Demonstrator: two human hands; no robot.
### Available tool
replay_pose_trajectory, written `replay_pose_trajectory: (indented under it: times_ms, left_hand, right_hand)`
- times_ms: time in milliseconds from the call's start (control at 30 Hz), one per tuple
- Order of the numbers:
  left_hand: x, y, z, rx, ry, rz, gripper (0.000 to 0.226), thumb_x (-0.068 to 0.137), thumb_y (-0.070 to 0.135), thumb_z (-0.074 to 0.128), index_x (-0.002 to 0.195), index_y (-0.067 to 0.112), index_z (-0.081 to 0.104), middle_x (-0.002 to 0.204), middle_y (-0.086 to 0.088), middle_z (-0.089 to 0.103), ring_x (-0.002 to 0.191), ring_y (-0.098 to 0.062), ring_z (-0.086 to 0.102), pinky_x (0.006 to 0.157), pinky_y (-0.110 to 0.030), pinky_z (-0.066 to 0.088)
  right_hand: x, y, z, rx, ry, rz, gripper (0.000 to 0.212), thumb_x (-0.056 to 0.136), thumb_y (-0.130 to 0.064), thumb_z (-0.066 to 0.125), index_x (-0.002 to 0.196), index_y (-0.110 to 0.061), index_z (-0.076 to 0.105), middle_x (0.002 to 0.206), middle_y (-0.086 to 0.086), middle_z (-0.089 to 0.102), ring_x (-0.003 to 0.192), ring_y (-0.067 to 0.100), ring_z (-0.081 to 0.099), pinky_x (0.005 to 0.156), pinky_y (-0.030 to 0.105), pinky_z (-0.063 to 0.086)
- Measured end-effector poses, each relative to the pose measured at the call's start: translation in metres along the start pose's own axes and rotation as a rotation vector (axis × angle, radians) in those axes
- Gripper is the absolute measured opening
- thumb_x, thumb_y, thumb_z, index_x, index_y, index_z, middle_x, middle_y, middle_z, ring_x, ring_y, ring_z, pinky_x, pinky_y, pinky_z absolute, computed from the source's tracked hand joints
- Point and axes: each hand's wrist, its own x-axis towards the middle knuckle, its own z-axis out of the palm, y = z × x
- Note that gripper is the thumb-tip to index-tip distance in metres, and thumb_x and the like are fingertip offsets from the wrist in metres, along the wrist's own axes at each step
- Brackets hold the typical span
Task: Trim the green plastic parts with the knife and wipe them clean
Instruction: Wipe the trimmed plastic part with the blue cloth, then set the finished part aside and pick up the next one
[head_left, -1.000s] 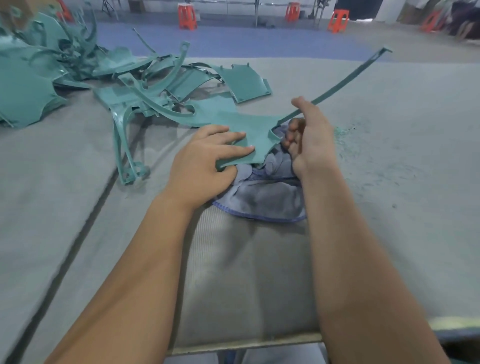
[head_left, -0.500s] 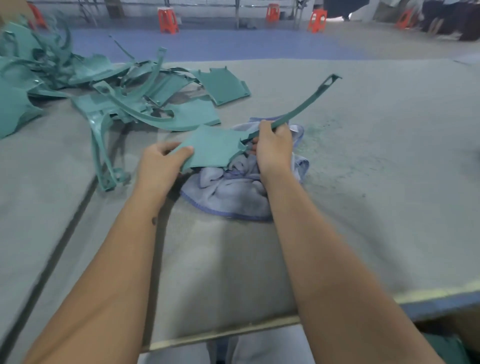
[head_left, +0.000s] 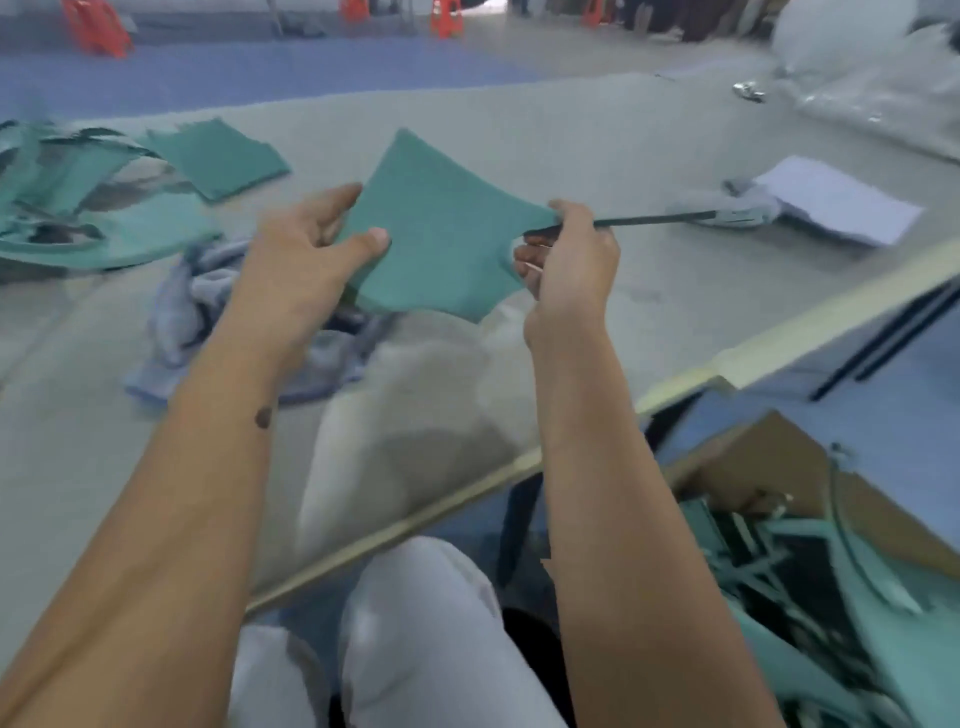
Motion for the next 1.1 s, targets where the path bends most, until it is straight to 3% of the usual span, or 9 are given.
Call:
replay_pose_trajectory:
  times_ms: [200, 367, 467, 567, 700, 867, 933, 1000, 1100]
  left_hand:
    - [-0.017, 0.012, 0.13, -0.04, -0.329, -0.086, 0.028, 0.095, -0.001, 0.053, 0.115, 0.017, 0.059, 0.089, 0.001, 0.07, 0.06, -0.003, 0.067, 0.047, -0.022, 0.053]
    - [-0.057, 0.004, 0.224, 0.106, -0.609, 0.0, 0.03, 0.094, 0.002, 0.056, 0.12, 0.015, 0.064, 0.103, -0.005, 0.071, 0.081, -0.011, 0.068, 0.074, -0.022, 0.056]
    - [-0.085, -0.005, 0.261, 0.092, -0.769, -0.052, 0.037, 0.094, -0.001, 0.054, 0.128, 0.014, 0.059, 0.098, 0.004, 0.07, 0.075, 0.0, 0.067, 0.069, -0.012, 0.053]
    - [-0.11, -0.025, 0.277, 0.076, -0.896, -0.222, 0.04, 0.098, 0.007, 0.054, 0.13, 0.03, 0.055, 0.1, 0.006, 0.071, 0.076, -0.005, 0.07, 0.065, -0.028, 0.06]
    - [-0.13, -0.071, 0.282, 0.21, -0.851, -0.388, 0.044, 0.098, 0.008, 0.054, 0.136, 0.029, 0.051, 0.109, 0.004, 0.066, 0.084, -0.012, 0.066, 0.068, -0.032, 0.058]
    - [-0.141, -0.122, 0.26, 0.439, -0.621, -0.459, 0.028, 0.097, 0.019, 0.054, 0.123, 0.026, 0.061, 0.124, -0.002, 0.062, 0.111, -0.022, 0.058, 0.097, -0.038, 0.046]
    - [-0.142, -0.129, 0.25, 0.39, -0.701, -0.548, 0.021, 0.096, 0.018, 0.055, 0.113, 0.027, 0.063, 0.12, -0.003, 0.064, 0.113, -0.023, 0.058, 0.103, -0.042, 0.042]
    - [-0.144, -0.131, 0.247, 0.393, -0.783, -0.597, 0.018, 0.098, 0.019, 0.05, 0.11, 0.026, 0.063, 0.11, 0.0, 0.068, 0.11, -0.02, 0.059, 0.097, -0.039, 0.042]
    - [-0.154, -0.132, 0.256, 0.413, -0.864, -0.61, 0.028, 0.101, 0.025, 0.046, 0.126, 0.021, 0.058, 0.108, 0.005, 0.065, 0.1, -0.012, 0.057, 0.08, -0.03, 0.04]
  right_hand:
    - [0.013, -0.047, -0.125, -0.049, 0.336, -0.133, 0.016, 0.089, -0.007, 0.044, 0.073, -0.01, 0.044, 0.059, 0.005, 0.043, 0.043, 0.015, 0.036, 0.042, 0.018, 0.033]
    - [-0.003, -0.055, -0.241, -0.099, 0.632, -0.132, 0.014, 0.091, -0.007, 0.047, 0.077, -0.006, 0.046, 0.059, 0.006, 0.048, 0.043, 0.014, 0.041, 0.039, 0.016, 0.032]
    - [-0.019, -0.046, -0.301, -0.059, 0.745, -0.085, 0.014, 0.09, -0.007, 0.048, 0.077, -0.008, 0.045, 0.058, 0.005, 0.049, 0.046, 0.015, 0.042, 0.043, 0.018, 0.034]
    - [-0.035, -0.03, -0.346, -0.095, 0.775, -0.008, 0.02, 0.093, -0.01, 0.051, 0.074, -0.012, 0.045, 0.058, 0.005, 0.052, 0.042, 0.012, 0.045, 0.04, 0.017, 0.033]
    - [-0.051, 0.005, -0.381, -0.115, 0.724, 0.181, 0.014, 0.094, -0.013, 0.058, 0.082, -0.006, 0.054, 0.067, 0.01, 0.064, 0.049, 0.015, 0.059, 0.046, 0.022, 0.05]
    - [-0.055, 0.049, -0.409, -0.18, 1.149, 0.217, 0.017, 0.087, -0.017, 0.062, 0.078, -0.003, 0.06, 0.076, 0.007, 0.069, 0.062, 0.021, 0.064, 0.054, 0.031, 0.047]
    - [-0.053, 0.059, -0.413, -0.396, 1.115, 0.309, 0.028, 0.091, -0.033, 0.062, 0.089, -0.006, 0.056, 0.089, 0.005, 0.064, 0.074, 0.024, 0.06, 0.063, 0.035, 0.043]
    - [-0.048, 0.063, -0.415, -0.523, 0.911, 0.409, 0.039, 0.091, -0.041, 0.062, 0.105, -0.005, 0.055, 0.102, 0.008, 0.063, 0.088, 0.028, 0.06, 0.071, 0.038, 0.045]
    - [-0.044, 0.048, -0.428, -0.318, 0.56, 0.445, 0.04, 0.092, -0.033, 0.065, 0.117, -0.003, 0.055, 0.11, 0.013, 0.067, 0.091, 0.019, 0.068, 0.082, 0.034, 0.052]
